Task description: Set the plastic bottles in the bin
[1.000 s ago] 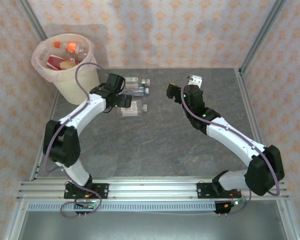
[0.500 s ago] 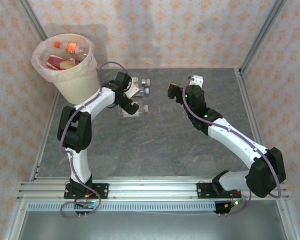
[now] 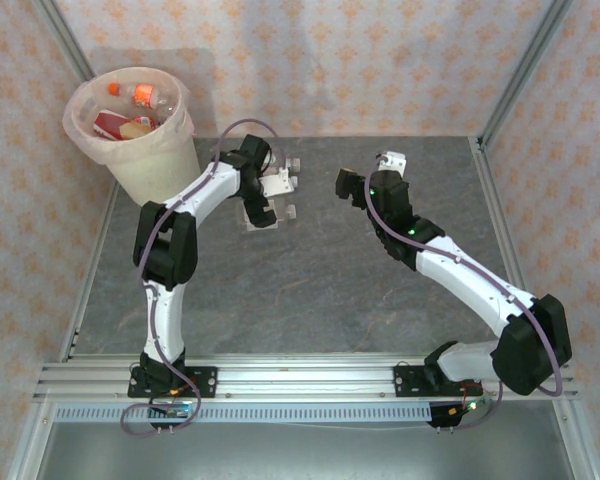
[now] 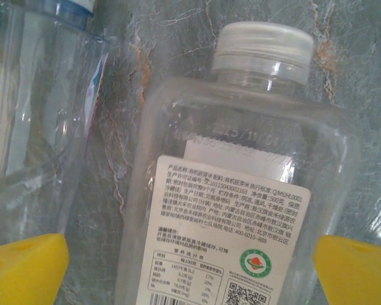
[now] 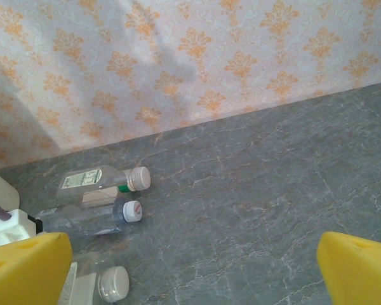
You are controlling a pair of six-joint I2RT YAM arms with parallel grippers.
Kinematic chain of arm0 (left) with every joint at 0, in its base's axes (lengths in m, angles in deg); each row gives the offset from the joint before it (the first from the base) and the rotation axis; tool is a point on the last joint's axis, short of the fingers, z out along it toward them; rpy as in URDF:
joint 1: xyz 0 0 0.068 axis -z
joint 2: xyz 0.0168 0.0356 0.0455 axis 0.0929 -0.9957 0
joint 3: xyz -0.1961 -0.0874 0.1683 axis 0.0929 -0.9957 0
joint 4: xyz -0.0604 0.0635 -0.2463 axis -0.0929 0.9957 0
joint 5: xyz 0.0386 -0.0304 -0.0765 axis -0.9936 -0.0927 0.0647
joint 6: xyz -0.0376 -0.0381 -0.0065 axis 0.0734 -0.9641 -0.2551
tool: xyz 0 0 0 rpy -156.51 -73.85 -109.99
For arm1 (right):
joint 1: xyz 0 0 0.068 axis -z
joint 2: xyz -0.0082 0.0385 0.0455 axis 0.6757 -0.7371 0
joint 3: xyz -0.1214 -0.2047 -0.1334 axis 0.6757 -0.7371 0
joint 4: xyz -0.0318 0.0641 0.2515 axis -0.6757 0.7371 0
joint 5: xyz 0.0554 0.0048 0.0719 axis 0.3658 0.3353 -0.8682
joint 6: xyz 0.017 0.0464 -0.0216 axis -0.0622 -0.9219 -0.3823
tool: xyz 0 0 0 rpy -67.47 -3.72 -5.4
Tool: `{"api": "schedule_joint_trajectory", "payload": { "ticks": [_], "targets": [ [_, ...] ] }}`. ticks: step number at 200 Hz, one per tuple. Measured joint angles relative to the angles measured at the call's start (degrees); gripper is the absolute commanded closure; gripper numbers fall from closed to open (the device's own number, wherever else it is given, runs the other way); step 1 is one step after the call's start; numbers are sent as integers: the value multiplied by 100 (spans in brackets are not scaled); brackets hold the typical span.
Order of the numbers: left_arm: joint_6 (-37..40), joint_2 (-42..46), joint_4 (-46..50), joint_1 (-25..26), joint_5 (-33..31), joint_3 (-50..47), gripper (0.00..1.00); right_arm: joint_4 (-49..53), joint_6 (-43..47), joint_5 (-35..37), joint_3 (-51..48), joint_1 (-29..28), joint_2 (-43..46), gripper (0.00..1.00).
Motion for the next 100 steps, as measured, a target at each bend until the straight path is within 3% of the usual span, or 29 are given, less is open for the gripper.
{"api": "schedule_joint_trajectory", "payload": {
  "ticks": [100],
  "targets": [
    [688,-872,994,0,0,1158,2,131,22,20,7,24,-114,1]
  ]
}}
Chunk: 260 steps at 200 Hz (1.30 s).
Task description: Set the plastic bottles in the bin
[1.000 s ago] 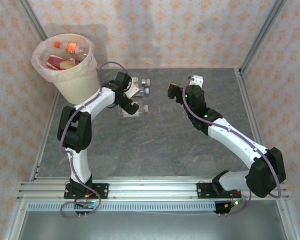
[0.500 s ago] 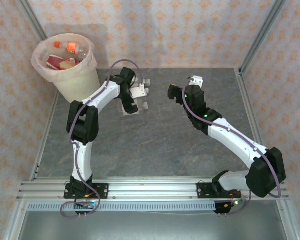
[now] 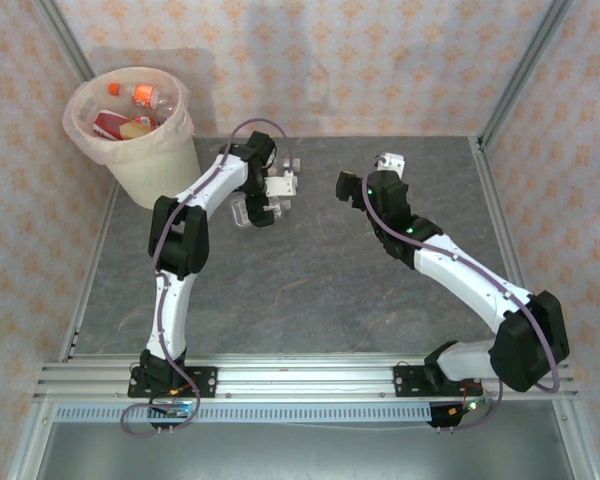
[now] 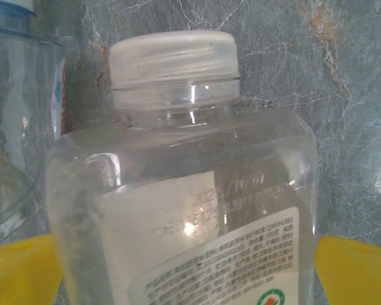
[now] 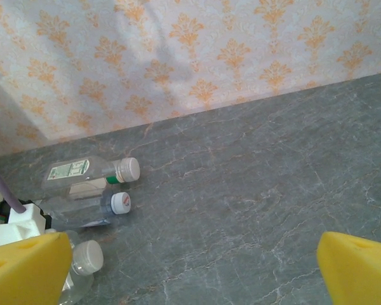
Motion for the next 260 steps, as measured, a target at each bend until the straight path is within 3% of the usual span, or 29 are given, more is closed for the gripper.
{"api": "schedule_joint_trajectory", "payload": {
  "ticks": [30,58,113,122,127,139,183,225,260],
  "targets": [
    [4,39,-13,-2,59,-48,13,26,0,17,2,0,0,1],
    [-22,269,-232,-11,192,-439,18,42,0,20,2,4,0,1],
    [-680,647,-293,15,1307,-1093,14,42,0,17,11,4,0,1],
    [-901,649,-284,42,1534,-1141,10,39,2,17,11,4,0,1],
    [-1025,656,-291,61,1650,-1180,1,42,4,17,11,4,0,1],
    [-1408,734,-457,144,1781,-1432,0,42,17,17,11,4,0,1],
    [-2170,1075,-675,531,1657,-1982,0,39,66,15,11,42,0,1],
    [-2302,1613,-697,564,1377,-1982,0,39,63,17,9,42,0,1],
    [-2302,1547,-717,710,962,-2157,0,39,63,17,7,55,7,1]
  ]
}}
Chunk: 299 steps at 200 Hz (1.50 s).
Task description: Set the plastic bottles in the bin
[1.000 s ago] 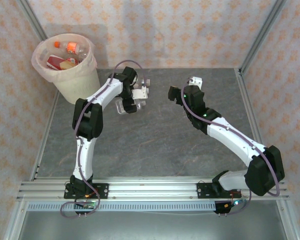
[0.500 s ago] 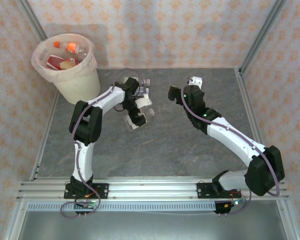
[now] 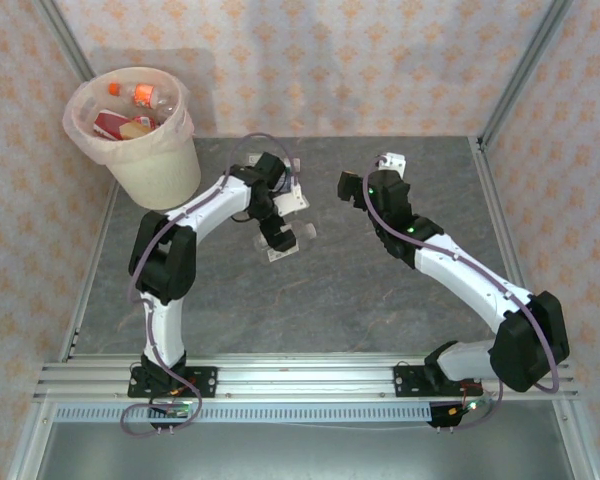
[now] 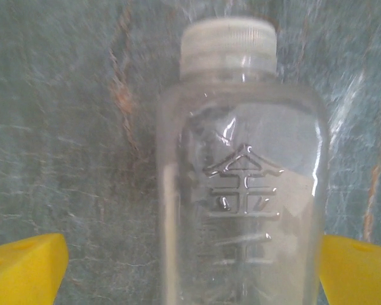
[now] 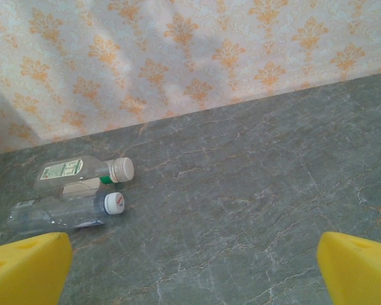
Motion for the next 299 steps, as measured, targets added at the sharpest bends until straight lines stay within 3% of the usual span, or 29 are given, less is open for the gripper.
{"api": "schedule_joint_trajectory", "payload": {
  "ticks": [26,55,88,134,182,224,278,299],
  "targets": [
    [92,-376,-2,96,-234,-2,13,0,0,0,0,15,28,1],
    [140,-417,-90,153,-308,-125,48,0,0,2,-11,24,107,1],
    [35,-48,-302,83,-37,-127,51,0,-2,7,-13,24,173,1],
    [-748,1268,-914,-431,328,103,57,-61,-4,-26,-111,24,330,1],
    [-2208,2146,-2057,-1040,-627,501,57,-448,0,-52,-612,26,782,1],
    [-3628,1950,-2098,-1939,-1513,1867,61,-623,0,-66,-638,46,811,1],
    [-5049,708,-1307,-3093,-1530,4282,64,-695,0,-66,-640,46,811,1],
    [-5606,225,-1086,-3368,-1373,4688,64,-693,-2,-66,-640,46,811,1]
  ]
}}
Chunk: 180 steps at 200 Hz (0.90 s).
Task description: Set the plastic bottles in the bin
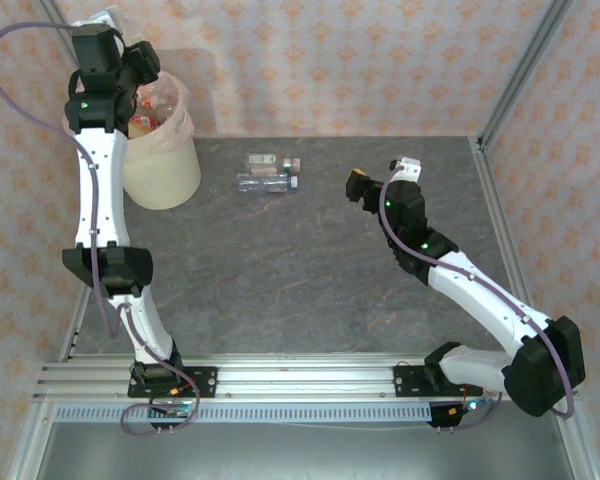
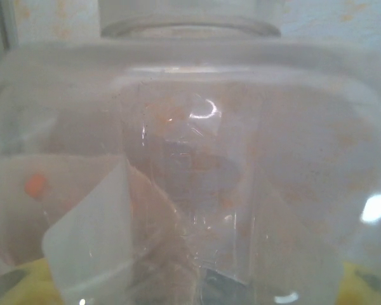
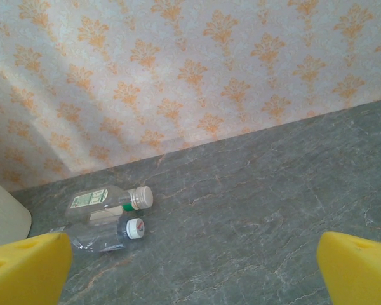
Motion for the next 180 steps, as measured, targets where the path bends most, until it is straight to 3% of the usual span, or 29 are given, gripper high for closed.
{"api": "schedule_joint_trajectory", "payload": {
  "ticks": [56,111,154,180],
  "targets": [
    [-973,-1025,352,-407,398,275,63,9,-24,-24,68,0,-140,1],
    [-1519,-1683,568,-380,713,841,20,87,-66,-87,133,0,-238,1],
    [-1447,-1757,686,-382,682,1222,1,133,-66,-90,133,0,-238,1],
    [-1331,-1589,898,-380,466,1217,0,133,-63,-90,133,0,-238,1]
  ]
}}
